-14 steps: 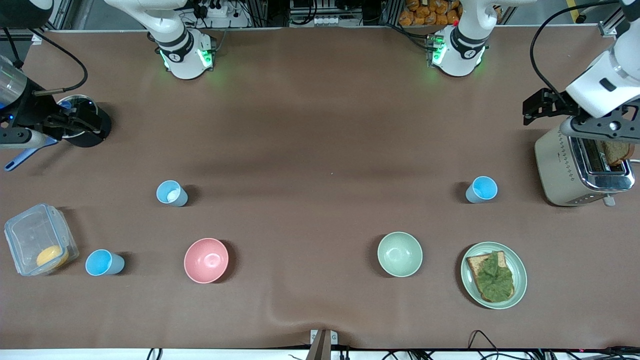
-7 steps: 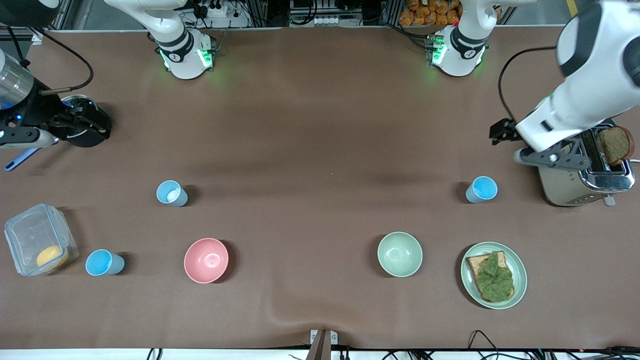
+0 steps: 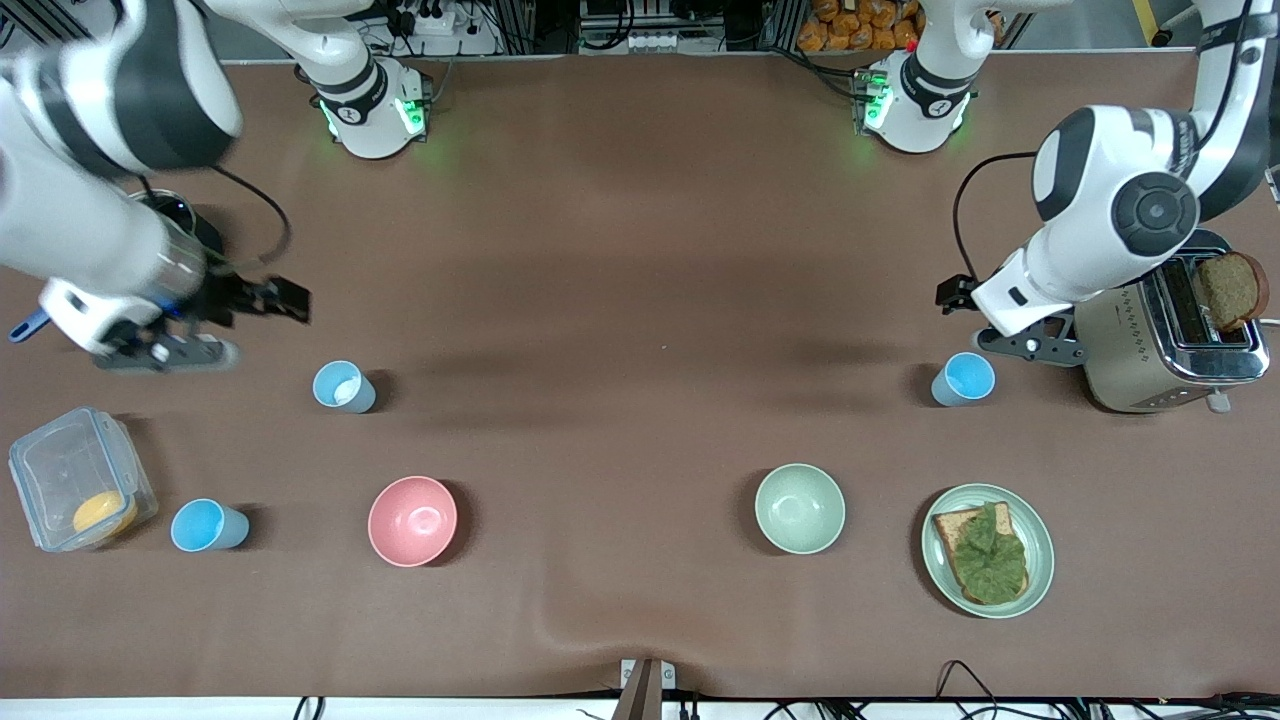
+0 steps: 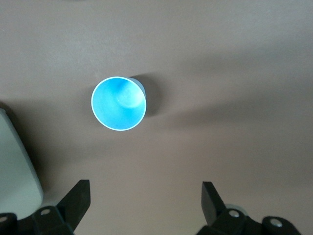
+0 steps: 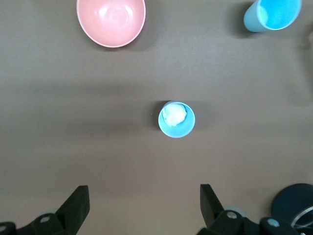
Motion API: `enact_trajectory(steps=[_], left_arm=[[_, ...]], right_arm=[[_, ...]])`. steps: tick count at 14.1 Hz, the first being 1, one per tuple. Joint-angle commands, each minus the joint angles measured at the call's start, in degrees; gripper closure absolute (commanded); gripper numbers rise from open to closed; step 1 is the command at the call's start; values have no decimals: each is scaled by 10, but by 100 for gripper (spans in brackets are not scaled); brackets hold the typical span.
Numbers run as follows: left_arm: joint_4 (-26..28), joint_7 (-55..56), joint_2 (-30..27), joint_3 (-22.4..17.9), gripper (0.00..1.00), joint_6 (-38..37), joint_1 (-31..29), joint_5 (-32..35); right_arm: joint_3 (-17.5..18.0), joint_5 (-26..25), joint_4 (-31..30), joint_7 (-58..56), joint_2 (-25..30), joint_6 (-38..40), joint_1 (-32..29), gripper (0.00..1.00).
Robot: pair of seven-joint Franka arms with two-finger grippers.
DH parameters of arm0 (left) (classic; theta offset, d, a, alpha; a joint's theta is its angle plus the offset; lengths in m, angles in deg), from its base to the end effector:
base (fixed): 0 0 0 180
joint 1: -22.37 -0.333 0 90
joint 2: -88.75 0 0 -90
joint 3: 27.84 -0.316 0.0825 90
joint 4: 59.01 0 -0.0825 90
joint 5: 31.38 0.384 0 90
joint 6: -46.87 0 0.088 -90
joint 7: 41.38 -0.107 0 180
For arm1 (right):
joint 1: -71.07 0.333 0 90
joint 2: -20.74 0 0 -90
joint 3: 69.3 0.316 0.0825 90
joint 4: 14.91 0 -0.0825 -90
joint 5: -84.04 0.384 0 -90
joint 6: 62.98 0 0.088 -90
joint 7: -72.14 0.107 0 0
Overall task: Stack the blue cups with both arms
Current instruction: 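Close both grippers around the rims of the two blue cups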
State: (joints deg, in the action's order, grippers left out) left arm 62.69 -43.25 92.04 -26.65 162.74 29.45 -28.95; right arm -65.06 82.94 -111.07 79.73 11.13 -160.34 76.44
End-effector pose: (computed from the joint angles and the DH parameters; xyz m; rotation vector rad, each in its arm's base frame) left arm 0.5272 -0.0741 0.3716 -3.0727 0.3061 0.2428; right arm 0.5897 0.0954 0.4874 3.1048 0.0605 -0.2235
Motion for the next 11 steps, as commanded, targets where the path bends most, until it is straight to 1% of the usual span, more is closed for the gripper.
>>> enact_trajectory(steps=[1, 3, 5, 6, 9, 11], left_arm=[[7, 12, 16, 2, 0, 25, -8, 10], [6, 12, 43, 2, 0, 52, -23, 18], [1, 13, 70, 3, 0, 68, -32, 18], [-1, 12, 84, 1, 0, 85, -34, 18], [-30, 12, 148, 1, 0, 139, -72, 19], [-62, 12, 188, 0, 0, 144, -85, 19]], right_arm=[[-2, -75, -10, 25, -49, -39, 33, 0], [-2, -80, -63, 26, -49, -106, 30, 0], [-3, -81, -140, 29, -45, -207, 30, 0], [-5, -82, -169, 30, -45, -245, 27, 0], [-6, -84, -227, 30, -47, -321, 14, 0], [-7, -85, -238, 30, -60, -349, 8, 0]])
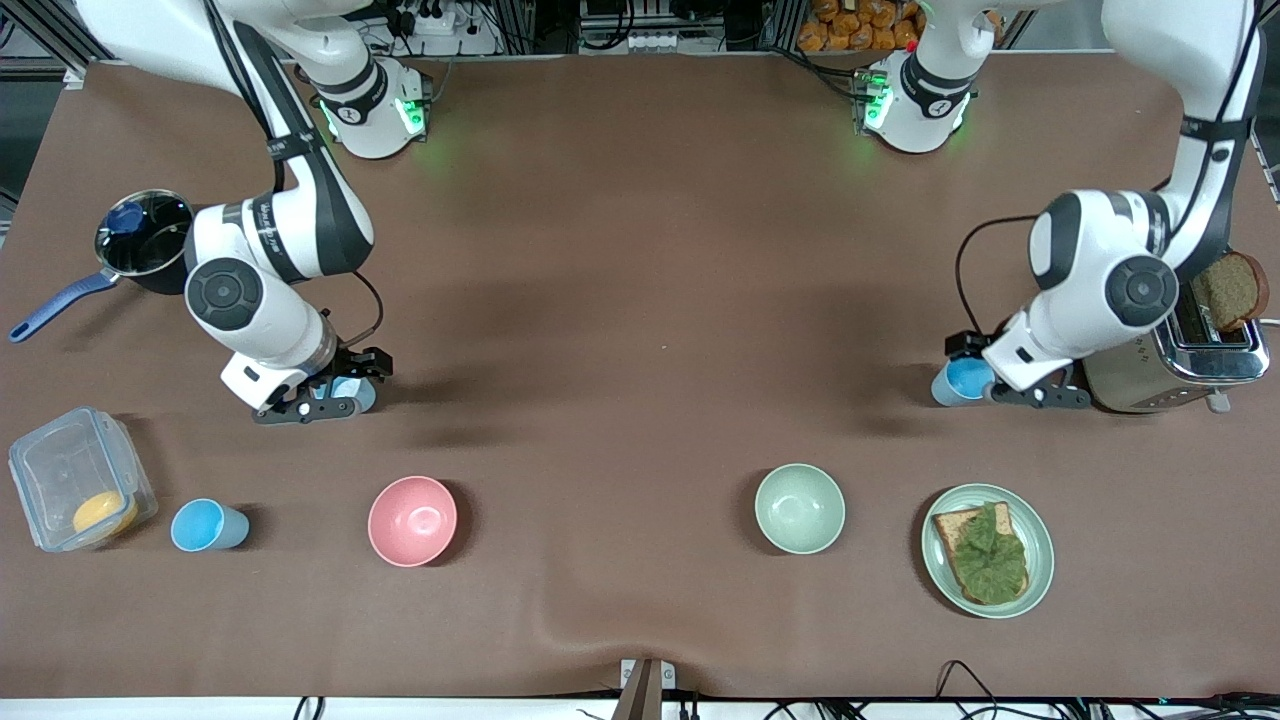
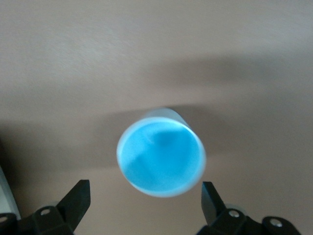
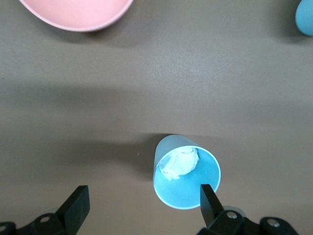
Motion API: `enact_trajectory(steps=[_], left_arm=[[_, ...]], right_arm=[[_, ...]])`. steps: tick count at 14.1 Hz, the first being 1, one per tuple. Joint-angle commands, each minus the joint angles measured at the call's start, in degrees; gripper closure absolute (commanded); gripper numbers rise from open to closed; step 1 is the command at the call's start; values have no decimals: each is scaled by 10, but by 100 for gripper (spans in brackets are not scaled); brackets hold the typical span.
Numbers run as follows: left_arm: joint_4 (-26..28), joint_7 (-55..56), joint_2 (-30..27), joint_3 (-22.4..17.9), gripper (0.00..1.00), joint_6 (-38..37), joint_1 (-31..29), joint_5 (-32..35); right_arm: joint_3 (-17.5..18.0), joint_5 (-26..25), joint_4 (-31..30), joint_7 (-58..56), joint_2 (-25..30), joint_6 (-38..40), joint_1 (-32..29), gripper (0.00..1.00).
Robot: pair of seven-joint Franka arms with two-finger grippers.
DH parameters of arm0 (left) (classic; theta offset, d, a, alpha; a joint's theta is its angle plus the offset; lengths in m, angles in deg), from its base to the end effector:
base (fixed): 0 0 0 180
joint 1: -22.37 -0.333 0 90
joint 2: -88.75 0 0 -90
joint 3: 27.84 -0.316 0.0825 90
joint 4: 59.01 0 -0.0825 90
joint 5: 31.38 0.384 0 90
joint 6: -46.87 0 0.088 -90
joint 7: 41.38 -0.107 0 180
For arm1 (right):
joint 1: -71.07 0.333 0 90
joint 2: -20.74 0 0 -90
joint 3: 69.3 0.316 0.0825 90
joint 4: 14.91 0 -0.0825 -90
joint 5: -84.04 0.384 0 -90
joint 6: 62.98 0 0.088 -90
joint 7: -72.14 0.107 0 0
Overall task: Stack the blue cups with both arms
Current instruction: 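Close both grippers around the rims of the two blue cups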
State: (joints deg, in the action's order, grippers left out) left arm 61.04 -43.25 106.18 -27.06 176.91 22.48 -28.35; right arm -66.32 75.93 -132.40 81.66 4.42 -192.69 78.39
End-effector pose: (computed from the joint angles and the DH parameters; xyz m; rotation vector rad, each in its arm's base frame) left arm 0.5671 -0.0074 0.2651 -3.0993 0.1310 0.2020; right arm 0.5739 0.0999 0.2941 3.0345 0.1616 -0.0818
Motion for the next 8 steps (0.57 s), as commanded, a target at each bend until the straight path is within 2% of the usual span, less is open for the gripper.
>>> enact_trajectory(steps=[1, 5, 7, 8], left_arm=[[-52, 12, 54, 4, 0, 2, -25, 14], [-48, 13, 79, 5, 0, 9, -24, 14], [-46, 13, 91, 5, 0, 14, -25, 14], [-46, 13, 91, 5, 0, 15, -25, 14]], right_arm=[[5, -16, -25, 10, -4, -33, -16, 0], [5, -16, -27, 10, -45, -63, -23, 0], [5, -16, -26, 10, -55, -65, -25, 56], [5, -16, -26, 10, -59, -66, -26, 79]])
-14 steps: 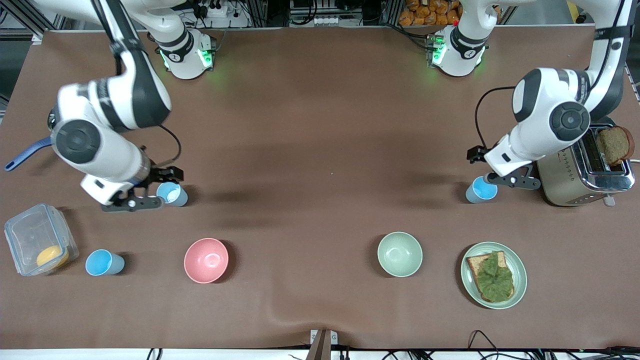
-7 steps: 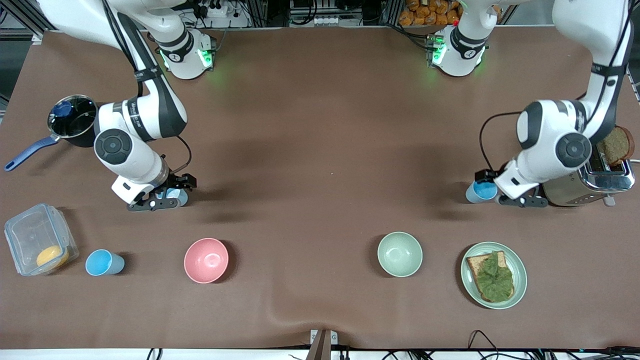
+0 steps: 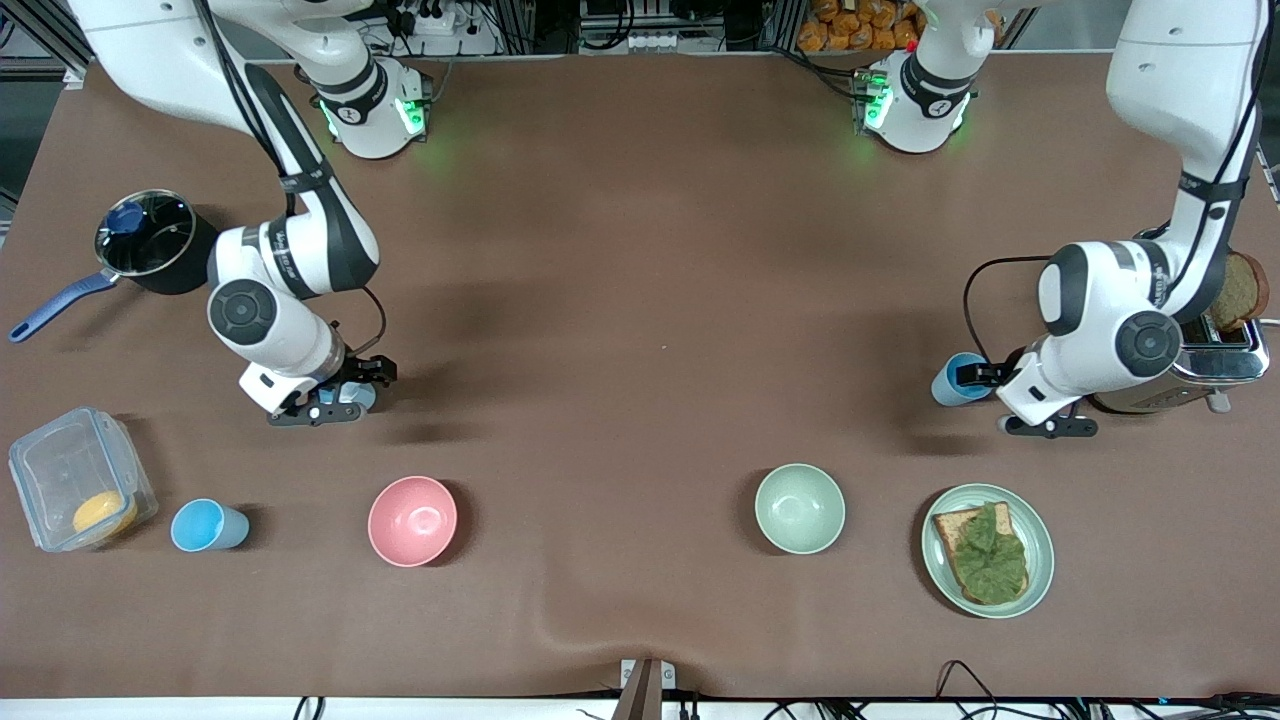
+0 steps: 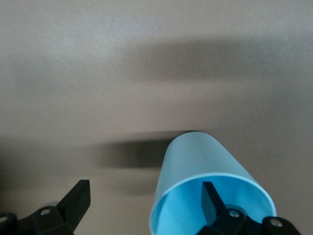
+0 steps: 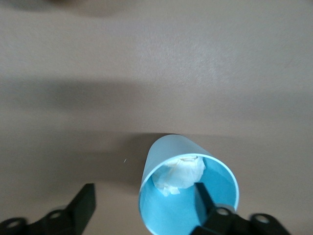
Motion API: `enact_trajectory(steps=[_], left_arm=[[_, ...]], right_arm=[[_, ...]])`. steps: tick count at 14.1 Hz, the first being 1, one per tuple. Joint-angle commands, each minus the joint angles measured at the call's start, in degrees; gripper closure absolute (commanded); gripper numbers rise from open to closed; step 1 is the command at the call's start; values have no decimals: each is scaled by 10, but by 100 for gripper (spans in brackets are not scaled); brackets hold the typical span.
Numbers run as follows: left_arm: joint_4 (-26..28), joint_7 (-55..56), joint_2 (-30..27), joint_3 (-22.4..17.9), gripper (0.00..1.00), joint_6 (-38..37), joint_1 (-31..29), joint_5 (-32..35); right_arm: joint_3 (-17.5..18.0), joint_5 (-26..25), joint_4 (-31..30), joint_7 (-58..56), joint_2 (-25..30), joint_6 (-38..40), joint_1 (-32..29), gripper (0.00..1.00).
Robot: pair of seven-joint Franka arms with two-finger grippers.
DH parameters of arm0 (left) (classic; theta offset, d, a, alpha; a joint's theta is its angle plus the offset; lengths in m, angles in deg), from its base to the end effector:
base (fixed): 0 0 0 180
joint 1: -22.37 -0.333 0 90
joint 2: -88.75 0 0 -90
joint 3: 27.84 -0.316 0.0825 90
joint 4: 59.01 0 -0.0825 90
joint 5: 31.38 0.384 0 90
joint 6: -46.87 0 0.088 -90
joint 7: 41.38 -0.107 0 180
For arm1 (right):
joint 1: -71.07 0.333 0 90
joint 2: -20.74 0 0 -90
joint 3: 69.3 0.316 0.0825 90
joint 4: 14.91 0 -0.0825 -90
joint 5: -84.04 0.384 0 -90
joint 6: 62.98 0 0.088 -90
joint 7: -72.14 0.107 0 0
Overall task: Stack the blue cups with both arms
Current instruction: 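Close both grippers around the rims of the two blue cups, then carry the tissue cup to mid-table with the right gripper while the left lifts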
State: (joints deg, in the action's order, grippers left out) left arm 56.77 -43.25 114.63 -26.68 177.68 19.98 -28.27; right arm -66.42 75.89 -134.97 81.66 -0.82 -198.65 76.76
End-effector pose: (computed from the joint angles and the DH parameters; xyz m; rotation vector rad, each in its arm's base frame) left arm 0.5812 0.0138 0.2097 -3.1032 0.0766 0.2955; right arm 0.5664 0.0835 0.2315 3.0451 0.1337 -0.1361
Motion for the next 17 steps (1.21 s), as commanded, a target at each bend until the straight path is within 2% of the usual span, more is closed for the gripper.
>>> enact_trajectory(steps=[1, 2, 3, 4, 7, 10, 12, 14, 17], left_arm=[[-4, 13, 6, 2, 0, 16, -1, 13], [-4, 13, 3, 2, 46, 29, -3, 12], [-6, 13, 3, 3, 89, 34, -3, 8], [-7, 13, 2, 3, 100, 38, -1, 6], [-6, 34, 5, 3, 100, 46, 1, 5], [-7, 41, 5, 4, 100, 47, 3, 5], [-9, 41, 1, 4, 100, 47, 2, 5], [-15, 41, -7, 5, 100, 47, 1, 5], [-35, 43, -25, 12, 100, 47, 0, -2]], right_arm=[[6, -14, 2, 11, -9, -5, -14, 92], [6, -15, 3, 10, -11, -4, -15, 100], [6, -15, 6, 10, -16, -4, -16, 100], [6, -15, 10, 10, -22, -4, -18, 100], [6, -15, 34, 9, -21, 21, -10, 100], [12, -6, 95, 14, -17, 127, 2, 100], [12, 0, 153, 19, -17, 210, 40, 100], [12, 53, 174, 76, -17, 240, 79, 100], [12, 151, 196, 200, -19, 237, 155, 100]])
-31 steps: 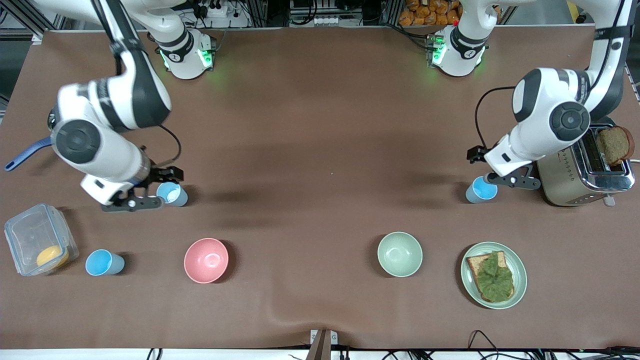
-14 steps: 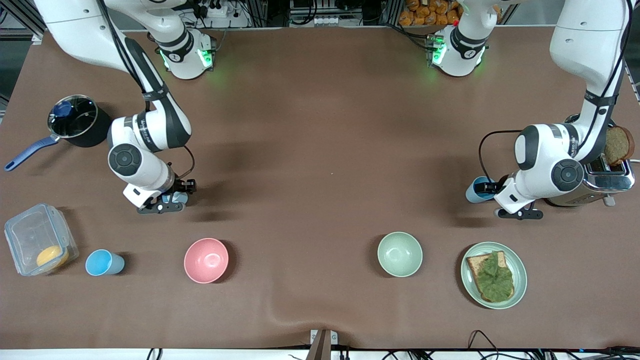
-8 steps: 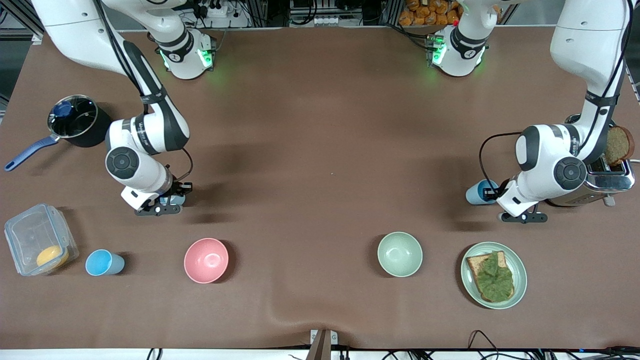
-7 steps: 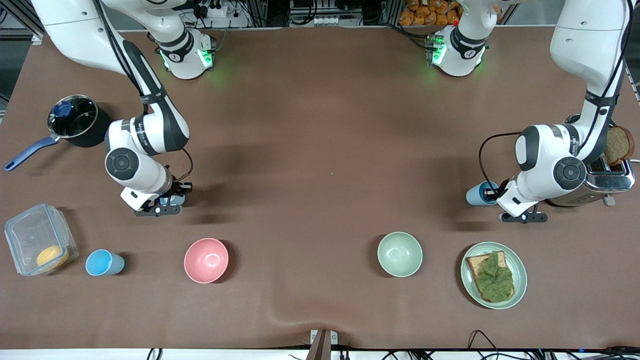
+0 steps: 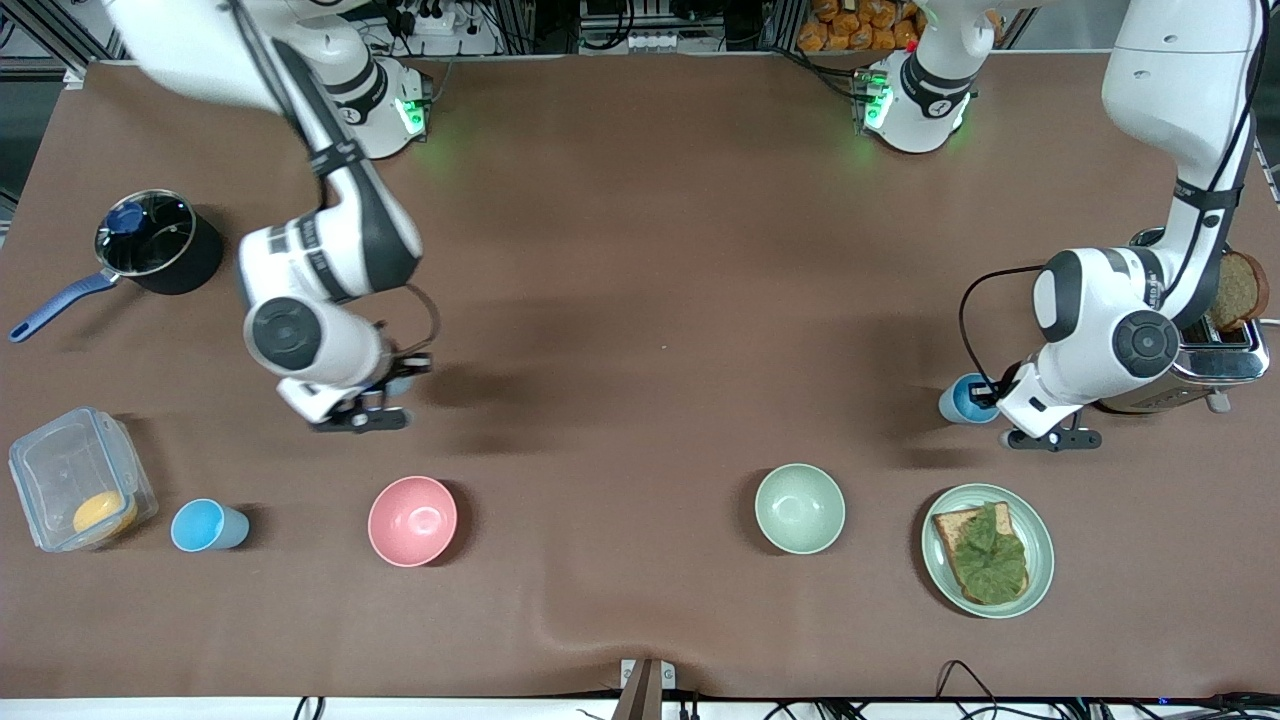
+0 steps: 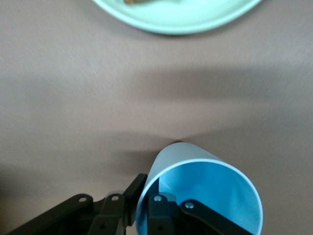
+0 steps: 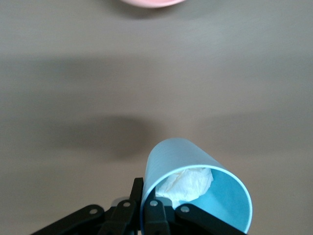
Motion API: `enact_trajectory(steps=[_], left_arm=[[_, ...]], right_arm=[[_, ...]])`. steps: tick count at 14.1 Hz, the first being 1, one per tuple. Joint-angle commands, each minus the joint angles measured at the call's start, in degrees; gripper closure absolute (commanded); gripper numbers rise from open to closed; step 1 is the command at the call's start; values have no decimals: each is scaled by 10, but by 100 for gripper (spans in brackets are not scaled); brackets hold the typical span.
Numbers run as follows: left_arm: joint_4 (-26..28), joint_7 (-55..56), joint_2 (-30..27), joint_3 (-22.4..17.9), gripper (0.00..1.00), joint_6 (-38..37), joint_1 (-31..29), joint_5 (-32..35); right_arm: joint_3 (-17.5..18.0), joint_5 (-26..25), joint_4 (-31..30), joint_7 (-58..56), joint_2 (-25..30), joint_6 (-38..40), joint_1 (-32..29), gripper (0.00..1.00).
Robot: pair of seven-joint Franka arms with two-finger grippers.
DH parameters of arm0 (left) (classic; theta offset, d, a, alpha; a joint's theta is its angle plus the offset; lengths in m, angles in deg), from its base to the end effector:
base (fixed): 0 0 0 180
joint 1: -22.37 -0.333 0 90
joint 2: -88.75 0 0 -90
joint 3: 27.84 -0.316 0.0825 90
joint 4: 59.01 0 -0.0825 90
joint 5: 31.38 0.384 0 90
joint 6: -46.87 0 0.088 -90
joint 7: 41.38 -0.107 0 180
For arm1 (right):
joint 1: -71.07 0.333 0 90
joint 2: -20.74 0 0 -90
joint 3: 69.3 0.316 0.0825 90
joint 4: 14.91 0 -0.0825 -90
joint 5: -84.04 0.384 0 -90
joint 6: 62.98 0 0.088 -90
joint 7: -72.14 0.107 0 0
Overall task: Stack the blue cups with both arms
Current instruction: 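Carry the tissue cup to mid-table with the right gripper while the left lifts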
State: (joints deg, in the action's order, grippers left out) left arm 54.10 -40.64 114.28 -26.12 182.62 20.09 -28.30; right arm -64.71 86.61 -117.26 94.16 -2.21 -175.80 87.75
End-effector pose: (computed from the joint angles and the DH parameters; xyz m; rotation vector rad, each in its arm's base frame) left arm 0.6088 0.0071 0.2377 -3.1169 0.0221 0.0779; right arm 0.5808 0.2256 0.3146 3.1069 -0.0589 -0.3553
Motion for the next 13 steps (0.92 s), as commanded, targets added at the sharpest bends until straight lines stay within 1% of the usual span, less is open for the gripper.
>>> enact_trajectory(steps=[1, 3, 5, 7, 9, 11, 13], left_arm=[[-20, 19, -25, 9, 100, -2, -2, -14], [-38, 17, -31, 9, 100, -3, -2, -31], [-53, 17, -34, 9, 100, -3, -3, -35], [-59, 17, -36, 9, 100, -3, -2, -65], [-59, 22, -39, 13, 100, -3, 0, -80], [-57, 49, -51, 35, 100, -6, 0, -82], [-56, 112, -71, 73, 100, -11, 1, -82]], right_arm=[[-6, 56, 27, 135, -8, 6, 82, 100], [-6, 57, 50, 252, -19, 4, 140, 100], [-6, 60, 78, 335, -49, -2, 185, 100], [-6, 61, 118, 391, -96, -21, 215, 100], [-6, 60, 136, 418, -136, -55, 232, 100], [-6, 61, 137, 438, -150, -105, 238, 100], [-6, 63, 137, 442, -152, -116, 238, 100]])
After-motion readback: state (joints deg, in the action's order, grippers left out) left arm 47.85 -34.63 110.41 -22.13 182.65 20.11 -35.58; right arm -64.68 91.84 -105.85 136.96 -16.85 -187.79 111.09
